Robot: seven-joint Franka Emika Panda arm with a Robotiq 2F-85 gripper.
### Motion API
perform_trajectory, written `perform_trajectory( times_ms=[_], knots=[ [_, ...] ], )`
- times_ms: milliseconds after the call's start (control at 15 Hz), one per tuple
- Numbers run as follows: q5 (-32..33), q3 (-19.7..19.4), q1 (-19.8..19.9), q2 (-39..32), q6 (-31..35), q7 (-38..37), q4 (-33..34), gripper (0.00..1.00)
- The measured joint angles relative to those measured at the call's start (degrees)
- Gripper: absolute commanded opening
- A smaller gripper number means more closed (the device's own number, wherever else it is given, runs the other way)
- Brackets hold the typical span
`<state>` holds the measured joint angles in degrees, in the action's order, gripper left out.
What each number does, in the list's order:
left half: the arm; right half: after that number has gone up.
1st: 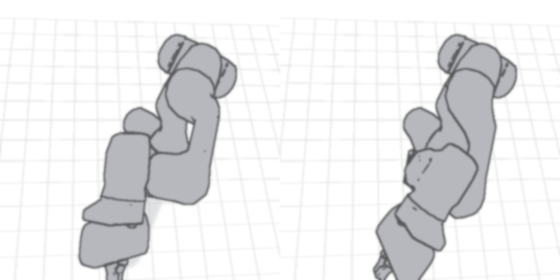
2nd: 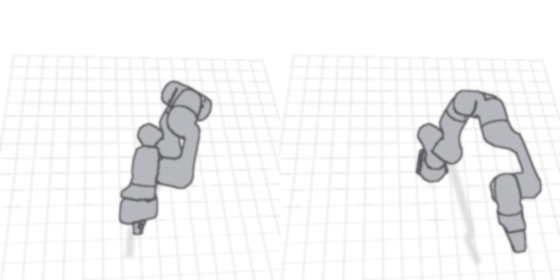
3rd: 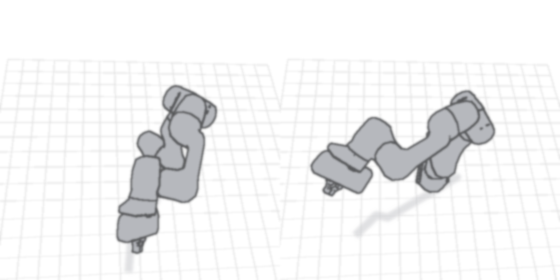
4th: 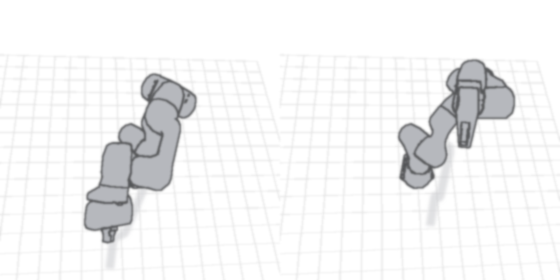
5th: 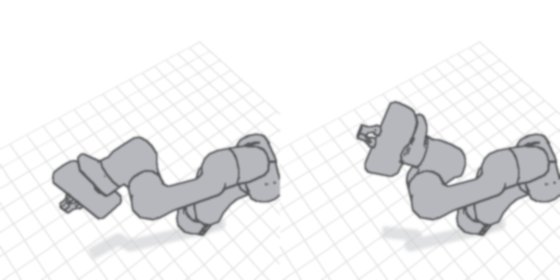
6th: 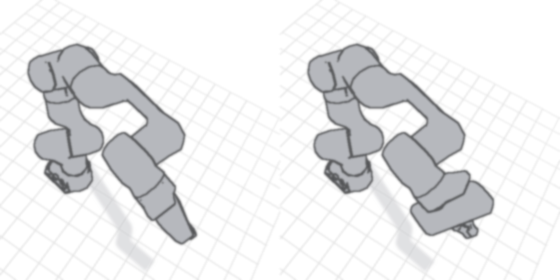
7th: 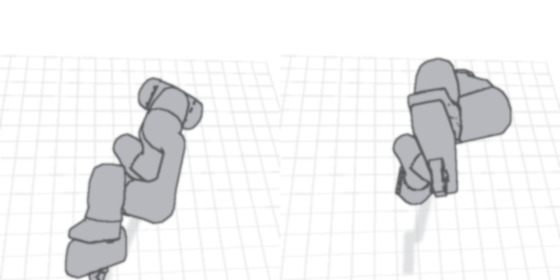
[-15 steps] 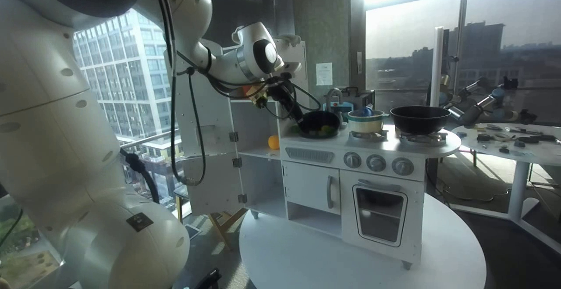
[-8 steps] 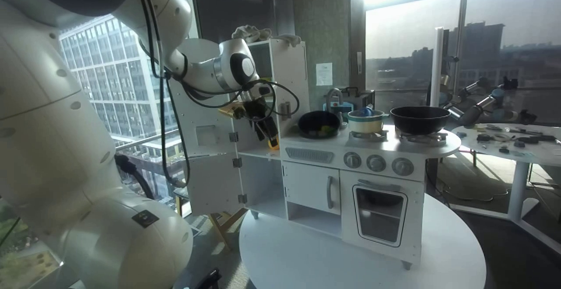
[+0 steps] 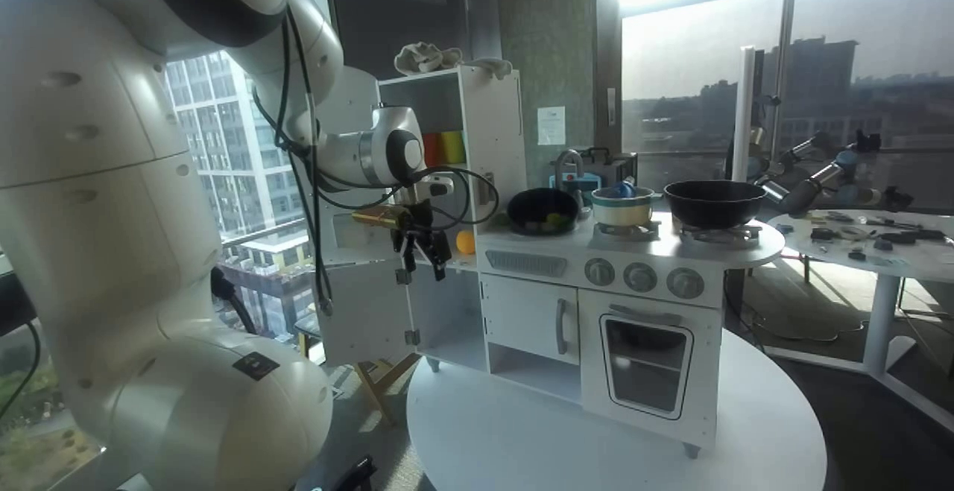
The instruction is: Firstly, shift the bottle to the plastic pot, then the yellow and brown toys to the bowl
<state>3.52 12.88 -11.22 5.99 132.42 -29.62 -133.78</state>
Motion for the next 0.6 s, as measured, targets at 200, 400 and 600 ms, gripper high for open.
perform_trajectory(
  times_ms=[200,400,600],
  knots=[
    [-0.03,-0.01,0.00,-0.05,0.01,0.50,0.21,1.00],
    [-0.02,0.06,0.01,-0.24,0.07,0.58,-0.01,1.00],
    [2.59,0.91,-0.21,-3.71,6.28,1.42,-0.23,1.00]
  ],
)
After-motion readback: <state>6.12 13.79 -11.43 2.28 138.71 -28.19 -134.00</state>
